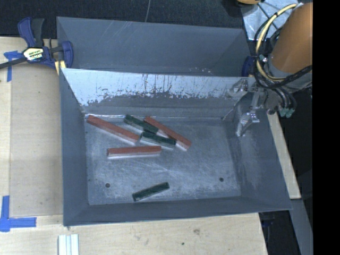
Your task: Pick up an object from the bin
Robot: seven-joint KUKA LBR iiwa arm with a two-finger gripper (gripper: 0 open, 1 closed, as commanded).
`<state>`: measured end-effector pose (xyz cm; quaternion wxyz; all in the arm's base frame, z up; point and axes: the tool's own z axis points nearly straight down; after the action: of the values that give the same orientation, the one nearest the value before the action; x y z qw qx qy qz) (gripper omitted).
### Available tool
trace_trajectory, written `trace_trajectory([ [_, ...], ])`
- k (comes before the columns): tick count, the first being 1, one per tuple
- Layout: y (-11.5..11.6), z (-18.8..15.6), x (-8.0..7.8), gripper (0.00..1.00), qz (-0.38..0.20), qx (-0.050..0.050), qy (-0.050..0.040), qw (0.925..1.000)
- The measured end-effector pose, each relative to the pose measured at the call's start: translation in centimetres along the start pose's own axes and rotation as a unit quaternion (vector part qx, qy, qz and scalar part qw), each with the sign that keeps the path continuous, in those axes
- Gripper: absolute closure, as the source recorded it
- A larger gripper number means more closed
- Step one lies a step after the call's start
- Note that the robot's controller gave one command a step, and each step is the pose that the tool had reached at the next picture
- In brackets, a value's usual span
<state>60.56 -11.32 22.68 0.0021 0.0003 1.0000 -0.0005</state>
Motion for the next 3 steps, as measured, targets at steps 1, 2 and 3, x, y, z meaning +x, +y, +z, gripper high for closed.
trace_trajectory([
  [1,2.5,6.5,-0.3,0.00,0.054,0.000,-0.0013,0.9986],
  [2,6.2,7.7,-1.6,0.00,-0.032,0.000,0.0001,0.9995],
  [3,8.7,10.2,-1.8,0.00,0.169,0.000,0.0012,0.9855],
])
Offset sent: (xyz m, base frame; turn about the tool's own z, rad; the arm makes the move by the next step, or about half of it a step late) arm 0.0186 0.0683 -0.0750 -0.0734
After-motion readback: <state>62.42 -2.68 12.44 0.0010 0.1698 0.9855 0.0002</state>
